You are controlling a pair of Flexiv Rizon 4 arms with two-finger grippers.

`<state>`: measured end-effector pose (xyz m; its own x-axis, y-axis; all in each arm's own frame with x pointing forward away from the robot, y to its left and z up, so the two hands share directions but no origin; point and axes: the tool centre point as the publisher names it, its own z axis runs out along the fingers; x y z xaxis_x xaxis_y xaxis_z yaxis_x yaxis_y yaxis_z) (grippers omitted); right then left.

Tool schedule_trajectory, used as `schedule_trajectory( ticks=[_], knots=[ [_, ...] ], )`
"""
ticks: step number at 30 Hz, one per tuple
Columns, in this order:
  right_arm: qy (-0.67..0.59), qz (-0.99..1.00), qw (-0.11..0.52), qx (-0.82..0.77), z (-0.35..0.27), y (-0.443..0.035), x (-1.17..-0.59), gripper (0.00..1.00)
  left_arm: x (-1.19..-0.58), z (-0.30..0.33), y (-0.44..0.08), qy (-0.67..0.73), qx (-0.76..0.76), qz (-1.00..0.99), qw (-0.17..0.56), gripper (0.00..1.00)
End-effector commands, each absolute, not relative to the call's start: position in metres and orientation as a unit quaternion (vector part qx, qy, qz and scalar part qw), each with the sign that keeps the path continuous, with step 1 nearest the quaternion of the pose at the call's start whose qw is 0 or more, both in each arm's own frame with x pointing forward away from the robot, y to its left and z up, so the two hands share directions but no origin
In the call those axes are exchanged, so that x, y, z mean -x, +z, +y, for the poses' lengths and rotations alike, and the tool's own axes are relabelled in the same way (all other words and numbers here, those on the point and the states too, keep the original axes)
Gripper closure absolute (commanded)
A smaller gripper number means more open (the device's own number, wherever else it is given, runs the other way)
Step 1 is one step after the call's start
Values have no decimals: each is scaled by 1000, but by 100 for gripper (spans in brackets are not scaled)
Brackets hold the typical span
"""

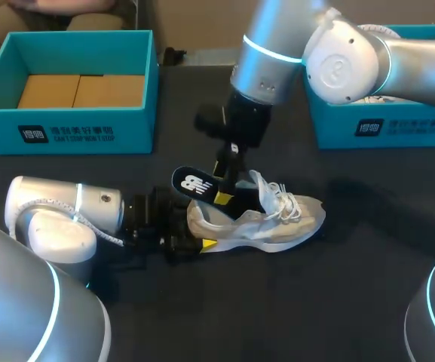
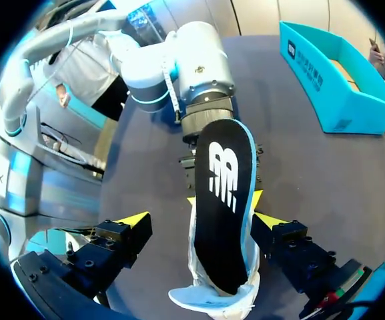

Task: Take the shoe out of the shoebox, open the shoe tongue, remove and reinsert the insole, then place the shoe into the shoebox

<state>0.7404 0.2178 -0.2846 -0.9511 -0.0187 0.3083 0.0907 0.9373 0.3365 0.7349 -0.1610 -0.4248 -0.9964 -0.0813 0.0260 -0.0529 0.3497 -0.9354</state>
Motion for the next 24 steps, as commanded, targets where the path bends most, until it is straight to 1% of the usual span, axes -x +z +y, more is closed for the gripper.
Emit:
schedule_trajectory(
  ticks=[1,5,11,24],
  knots=[
    [-202,-961,184,36,214,-292,-744,0,-736,-162,-426,-566,41,823,12,100],
    [-220,-952,213,28,215,-292,-746,0,-736,-162,-426,-566,41,823,12,100],
    [-249,-939,236,39,211,-301,-750,0,-736,-162,-426,-566,41,823,12,100],
    [-257,-930,261,27,221,-309,-752,0,-736,-162,-426,-566,41,823,12,100]
  ],
)
